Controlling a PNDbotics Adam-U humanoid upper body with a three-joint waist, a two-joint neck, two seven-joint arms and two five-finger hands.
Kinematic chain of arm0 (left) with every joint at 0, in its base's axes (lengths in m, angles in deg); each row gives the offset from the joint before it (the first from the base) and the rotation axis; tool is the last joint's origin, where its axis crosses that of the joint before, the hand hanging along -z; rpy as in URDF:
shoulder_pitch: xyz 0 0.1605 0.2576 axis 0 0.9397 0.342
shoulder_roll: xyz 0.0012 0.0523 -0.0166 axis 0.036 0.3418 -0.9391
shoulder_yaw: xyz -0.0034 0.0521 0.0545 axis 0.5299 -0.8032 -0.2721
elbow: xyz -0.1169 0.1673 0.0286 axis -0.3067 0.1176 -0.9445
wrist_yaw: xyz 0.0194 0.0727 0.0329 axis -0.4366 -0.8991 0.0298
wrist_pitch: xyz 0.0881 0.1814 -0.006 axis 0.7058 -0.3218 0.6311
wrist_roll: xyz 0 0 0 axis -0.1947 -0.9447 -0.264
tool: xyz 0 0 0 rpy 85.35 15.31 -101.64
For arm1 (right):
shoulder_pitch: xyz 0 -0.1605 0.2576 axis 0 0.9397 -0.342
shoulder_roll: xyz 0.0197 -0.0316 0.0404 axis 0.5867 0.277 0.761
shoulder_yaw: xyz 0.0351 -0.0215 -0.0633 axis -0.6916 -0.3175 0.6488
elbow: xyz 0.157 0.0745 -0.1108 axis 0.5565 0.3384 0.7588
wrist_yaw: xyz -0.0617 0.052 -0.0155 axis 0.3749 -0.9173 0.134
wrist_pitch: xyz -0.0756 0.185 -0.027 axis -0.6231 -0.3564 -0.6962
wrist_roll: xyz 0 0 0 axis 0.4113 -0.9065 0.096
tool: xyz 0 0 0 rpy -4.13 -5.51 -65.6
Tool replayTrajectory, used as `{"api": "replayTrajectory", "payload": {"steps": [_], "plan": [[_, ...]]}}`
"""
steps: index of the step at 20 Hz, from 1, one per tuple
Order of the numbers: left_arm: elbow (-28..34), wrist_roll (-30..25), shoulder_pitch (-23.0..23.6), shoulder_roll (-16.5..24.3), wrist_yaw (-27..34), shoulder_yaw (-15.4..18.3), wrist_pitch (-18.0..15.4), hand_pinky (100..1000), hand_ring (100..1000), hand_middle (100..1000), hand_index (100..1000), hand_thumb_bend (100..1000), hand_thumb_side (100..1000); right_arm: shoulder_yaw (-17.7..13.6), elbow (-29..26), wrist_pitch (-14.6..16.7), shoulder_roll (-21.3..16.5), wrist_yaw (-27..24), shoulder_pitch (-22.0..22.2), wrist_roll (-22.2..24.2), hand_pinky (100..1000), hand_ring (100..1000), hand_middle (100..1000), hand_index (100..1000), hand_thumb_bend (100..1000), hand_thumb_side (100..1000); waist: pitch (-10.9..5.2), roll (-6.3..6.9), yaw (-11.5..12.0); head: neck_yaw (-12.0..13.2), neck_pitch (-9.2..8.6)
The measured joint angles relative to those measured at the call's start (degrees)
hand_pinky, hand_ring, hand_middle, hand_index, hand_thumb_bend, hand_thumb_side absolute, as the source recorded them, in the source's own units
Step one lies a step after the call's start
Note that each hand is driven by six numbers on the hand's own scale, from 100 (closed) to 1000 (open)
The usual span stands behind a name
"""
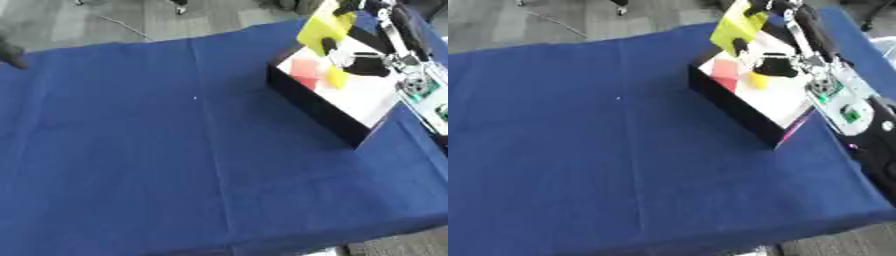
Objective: Pick up the objects with one hand, pass them to the other hand, and then place them into the box on the other side of the table.
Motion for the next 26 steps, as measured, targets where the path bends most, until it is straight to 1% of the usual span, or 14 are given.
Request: {"api": "replayTrajectory", "payload": {"steps": [1, 3, 5, 6, 8, 11, 13, 15, 17, 18, 19, 22, 24, 26], "plan": [[-0.03, 0.10, 0.57, -0.42, -0.16, 0.23, -0.05, 780, 527, 512, 665, 100, 734, -0.61, 3.51, -0.34, -0.05, 0.85, -0.32, 0.69, 935, 997, 793, 1000, 100, 653, 0.00, -0.02, 0.34, -0.56, 0.00], [-0.40, 0.19, 1.73, -0.95, -0.55, 0.60, -0.08, 781, 526, 512, 664, 100, 745, -1.41, 7.86, -0.27, -0.34, 3.45, -0.59, 3.39, 991, 1000, 889, 1000, 100, 653, 0.00, -0.12, 0.62, -1.31, 0.00], [-0.97, 0.34, 2.40, -1.50, -0.90, 0.95, -0.01, 782, 527, 512, 664, 100, 754, -1.99, 8.96, 0.59, -1.28, 6.88, -0.56, 7.20, 1000, 1000, 972, 1000, 100, 627, -0.02, -0.49, 0.64, -1.64, 0.00], [-1.27, 0.41, 2.63, -1.75, -1.01, 1.17, 0.04, 782, 527, 512, 664, 100, 756, -2.35, 8.58, 1.17, -1.96, 8.80, -0.48, 9.29, 1000, 1000, 983, 1000, 118, 613, -0.02, -0.76, 0.64, -1.67, 0.00], [-1.84, 0.46, 2.87, -1.91, -1.36, 1.41, 0.08, 782, 526, 512, 663, 100, 762, -3.18, 5.90, 2.15, -3.30, 12.29, 0.21, 13.11, 1000, 1000, 1000, 1000, 255, 541, -0.06, -1.11, 0.53, -1.66, 0.00], [-2.47, 0.46, 3.41, -2.19, -1.71, 1.74, 0.08, 782, 526, 511, 661, 100, 769, -4.70, -0.38, 2.75, -5.70, 15.64, 1.69, 17.60, 1000, 1000, 1000, 1000, 317, 498, -0.21, -1.28, -0.03, -1.53, 0.00], [-2.82, 0.46, 3.68, -2.38, -1.97, 1.98, 0.09, 782, 526, 511, 661, 100, 771, -5.98, -4.92, 2.44, -7.11, 16.42, 2.72, 19.55, 1000, 1000, 992, 1000, 290, 399, -0.38, -1.61, -0.39, -1.39, 0.00], [-3.11, 0.53, 3.86, -2.41, -2.30, 2.31, 0.11, 782, 526, 511, 661, 100, 768, -7.38, -10.30, 2.18, -7.87, 16.04, 4.35, 19.84, 993, 1000, 943, 1000, 287, 218, -0.39, -1.85, -0.78, -0.92, 0.00], [-3.42, 0.85, 4.08, -2.69, -2.78, 2.72, 0.15, 781, 527, 511, 661, 100, 763, -8.85, -17.07, 2.32, -7.67, 13.62, 6.92, 18.24, 973, 1000, 890, 1000, 205, 100, -0.41, -1.82, -1.22, 0.08, 0.00], [-3.57, 1.14, 4.10, -2.92, -3.07, 2.99, 0.14, 781, 527, 511, 661, 100, 760, -9.61, -21.05, 2.40, -7.01, 11.95, 8.48, 16.83, 967, 1000, 875, 1000, 176, 100, -0.42, -1.81, -1.57, 0.88, 0.00], [-3.73, 1.49, 4.11, -3.09, -3.43, 3.27, 0.12, 782, 527, 512, 661, 100, 753, -10.33, -25.30, 2.43, -5.82, 10.18, 10.19, 15.20, 955, 999, 857, 1000, 100, 100, -0.49, -1.82, -1.91, 1.82, 0.00], [-4.21, 2.65, 4.10, -3.57, -4.97, 4.20, -0.05, 781, 528, 513, 663, 100, 735, -11.40, -37.64, 2.41, 0.25, 5.62, 14.58, 10.47, 925, 969, 807, 1000, 100, 100, -0.78, -1.81, -2.47, 5.47, 0.00], [-4.50, 3.64, 4.10, -4.04, -6.52, 4.92, -0.28, 781, 530, 514, 664, 100, 722, -11.20, -42.39, 3.66, 5.76, 3.78, 16.05, 7.66, 904, 945, 780, 1000, 100, 100, -1.05, -1.80, -3.30, 8.36, 0.00], [-4.61, 4.90, 4.10, -4.59, -8.21, 5.78, -0.59, 780, 530, 515, 666, 100, 712, -10.64, -44.52, 5.47, 11.18, 2.80, 17.17, 5.09, 890, 935, 756, 1000, 100, 210, -1.21, -1.79, -3.81, 11.21, 0.00]]}}
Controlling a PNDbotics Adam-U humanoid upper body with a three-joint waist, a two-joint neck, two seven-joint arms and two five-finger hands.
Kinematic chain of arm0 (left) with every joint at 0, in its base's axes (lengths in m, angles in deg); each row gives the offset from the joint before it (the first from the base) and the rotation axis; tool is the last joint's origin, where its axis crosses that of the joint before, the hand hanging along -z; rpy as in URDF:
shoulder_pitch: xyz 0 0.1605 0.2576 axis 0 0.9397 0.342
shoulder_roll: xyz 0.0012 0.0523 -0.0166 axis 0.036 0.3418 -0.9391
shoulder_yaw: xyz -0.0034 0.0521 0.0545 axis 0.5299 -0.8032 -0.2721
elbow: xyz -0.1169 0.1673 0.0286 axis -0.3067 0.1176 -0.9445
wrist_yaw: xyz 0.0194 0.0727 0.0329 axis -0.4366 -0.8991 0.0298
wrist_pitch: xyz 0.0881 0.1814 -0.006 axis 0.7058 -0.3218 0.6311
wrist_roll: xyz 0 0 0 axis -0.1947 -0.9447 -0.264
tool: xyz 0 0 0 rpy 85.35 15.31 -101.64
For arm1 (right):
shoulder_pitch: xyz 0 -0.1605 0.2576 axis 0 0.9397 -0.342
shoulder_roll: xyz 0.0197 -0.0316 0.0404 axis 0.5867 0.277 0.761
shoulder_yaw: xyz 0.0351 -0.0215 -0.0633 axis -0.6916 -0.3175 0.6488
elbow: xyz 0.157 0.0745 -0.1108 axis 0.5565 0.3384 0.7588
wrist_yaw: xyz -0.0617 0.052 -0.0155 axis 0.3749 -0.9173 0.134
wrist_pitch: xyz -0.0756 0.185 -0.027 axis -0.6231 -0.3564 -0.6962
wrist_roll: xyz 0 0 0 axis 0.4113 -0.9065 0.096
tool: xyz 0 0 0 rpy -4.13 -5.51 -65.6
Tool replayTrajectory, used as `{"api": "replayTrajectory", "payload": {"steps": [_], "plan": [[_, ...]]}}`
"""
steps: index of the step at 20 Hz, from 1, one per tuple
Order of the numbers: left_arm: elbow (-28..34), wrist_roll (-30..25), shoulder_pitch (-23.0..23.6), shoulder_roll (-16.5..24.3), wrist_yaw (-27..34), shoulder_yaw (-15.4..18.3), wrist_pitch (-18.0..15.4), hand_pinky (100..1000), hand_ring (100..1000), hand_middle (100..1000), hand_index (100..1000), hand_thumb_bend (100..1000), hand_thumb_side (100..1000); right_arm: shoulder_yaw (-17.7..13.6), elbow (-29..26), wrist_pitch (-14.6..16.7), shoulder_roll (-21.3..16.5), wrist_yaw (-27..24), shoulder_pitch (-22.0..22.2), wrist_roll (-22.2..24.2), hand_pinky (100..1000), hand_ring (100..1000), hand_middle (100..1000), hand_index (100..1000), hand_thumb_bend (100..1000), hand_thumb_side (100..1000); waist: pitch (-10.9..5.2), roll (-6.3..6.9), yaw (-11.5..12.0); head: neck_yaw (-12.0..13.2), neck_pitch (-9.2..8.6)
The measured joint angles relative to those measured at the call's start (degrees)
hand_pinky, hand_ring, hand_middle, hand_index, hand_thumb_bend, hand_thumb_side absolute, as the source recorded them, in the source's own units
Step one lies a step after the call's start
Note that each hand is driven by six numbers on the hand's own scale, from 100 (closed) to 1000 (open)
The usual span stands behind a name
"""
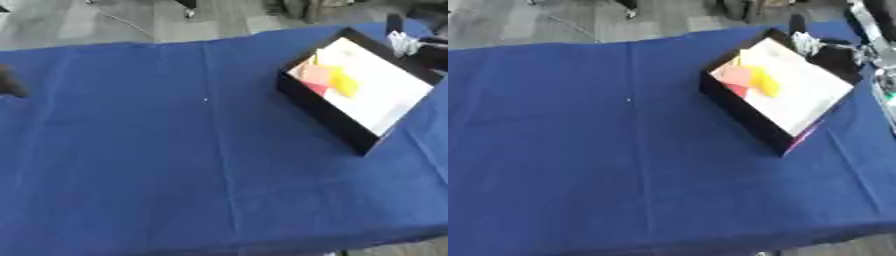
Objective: Pick up the objects with one hand, pass them to the other hand, and then place them into the box on the other side of the table.
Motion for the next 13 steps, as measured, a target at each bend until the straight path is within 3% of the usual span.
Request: {"api": "replayTrajectory", "payload": {"steps": [6, 11, 13], "plan": [[-0.37, 3.75, 0.37, -1.85, -3.01, 1.44, -0.94, 781, 532, 518, 668, 100, 716, 2.72, -1.14, 2.87, 13.40, -0.09, 3.55, -3.80, 877, 927, 714, 1000, 100, 385, -0.23, -0.01, -1.73, 8.05, 0.00], [-1.25, 4.79, 1.05, -3.34, -3.50, 1.22, -1.28, 782, 532, 517, 667, 100, 725, 4.57, -1.22, 2.73, 18.39, 1.05, 7.04, -3.59, 877, 931, 687, 1000, 100, 533, -0.25, -0.19, -2.79, 11.00, -0.01], [-1.53, 4.77, 1.07, -3.37, -3.78, 1.01, -1.31, 782, 532, 518, 668, 100, 715, 5.13, -1.22, 2.32, 19.74, 1.49, 8.33, -2.89, 877, 931, 685, 1000, 100, 530, -0.25, -0.13, -3.20, 11.44, -0.01]]}}
